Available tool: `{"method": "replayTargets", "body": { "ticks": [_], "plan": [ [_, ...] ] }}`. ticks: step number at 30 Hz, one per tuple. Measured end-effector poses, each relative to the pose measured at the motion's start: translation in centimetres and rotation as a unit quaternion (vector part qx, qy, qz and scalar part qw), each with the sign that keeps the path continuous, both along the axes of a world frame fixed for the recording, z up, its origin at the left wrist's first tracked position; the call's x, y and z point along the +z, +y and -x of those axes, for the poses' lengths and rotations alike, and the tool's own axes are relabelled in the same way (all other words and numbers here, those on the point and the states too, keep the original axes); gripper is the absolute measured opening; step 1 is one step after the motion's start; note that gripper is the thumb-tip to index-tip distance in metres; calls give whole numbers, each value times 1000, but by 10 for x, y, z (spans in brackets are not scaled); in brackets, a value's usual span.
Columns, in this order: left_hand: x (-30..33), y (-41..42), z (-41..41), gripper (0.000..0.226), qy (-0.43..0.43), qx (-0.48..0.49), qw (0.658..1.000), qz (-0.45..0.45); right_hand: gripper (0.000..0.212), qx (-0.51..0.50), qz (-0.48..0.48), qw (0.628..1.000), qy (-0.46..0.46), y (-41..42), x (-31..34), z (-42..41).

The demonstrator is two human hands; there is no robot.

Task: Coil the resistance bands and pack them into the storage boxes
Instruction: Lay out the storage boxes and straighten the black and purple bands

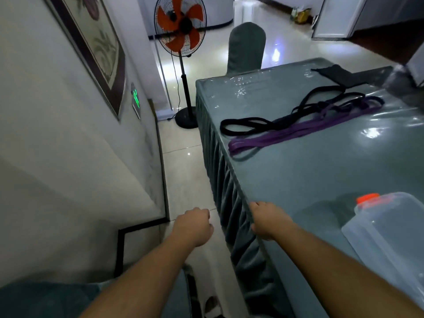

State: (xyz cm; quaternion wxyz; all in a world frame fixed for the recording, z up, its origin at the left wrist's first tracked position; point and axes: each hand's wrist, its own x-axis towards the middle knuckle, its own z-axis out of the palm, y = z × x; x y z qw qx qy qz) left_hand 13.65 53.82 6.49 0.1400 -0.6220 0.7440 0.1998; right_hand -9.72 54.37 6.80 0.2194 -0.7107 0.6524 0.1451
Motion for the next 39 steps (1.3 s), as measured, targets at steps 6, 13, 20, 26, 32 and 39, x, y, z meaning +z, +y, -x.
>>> {"method": "replayTargets", "body": {
  "ticks": [6, 13, 20, 26, 32, 39],
  "plan": [
    [-3, -58, -30, 41, 13, 20, 1000, -8, 57, -1, -20, 1000, 18, -67, -1, -23],
    [-6, -139, -46, 42, 5, 38, 999, -8, 61, 12, -26, 1000, 6, -168, -11, -39],
    [7, -260, -28, 43, -12, 39, 999, 1, 59, 5, -13, 1000, -14, -284, -15, -25],
    [18, -342, 11, 44, -14, 7, 1000, -10, 59, -32, -16, 999, -20, -350, -14, 12],
    [16, -401, 54, 39, -18, -63, 997, -25, 56, -107, -39, 993, -39, -371, -26, 53],
    [2, -475, 106, 31, -10, -167, 985, -32, 61, -231, -53, 970, -63, -383, -42, 87]
  ]
}}
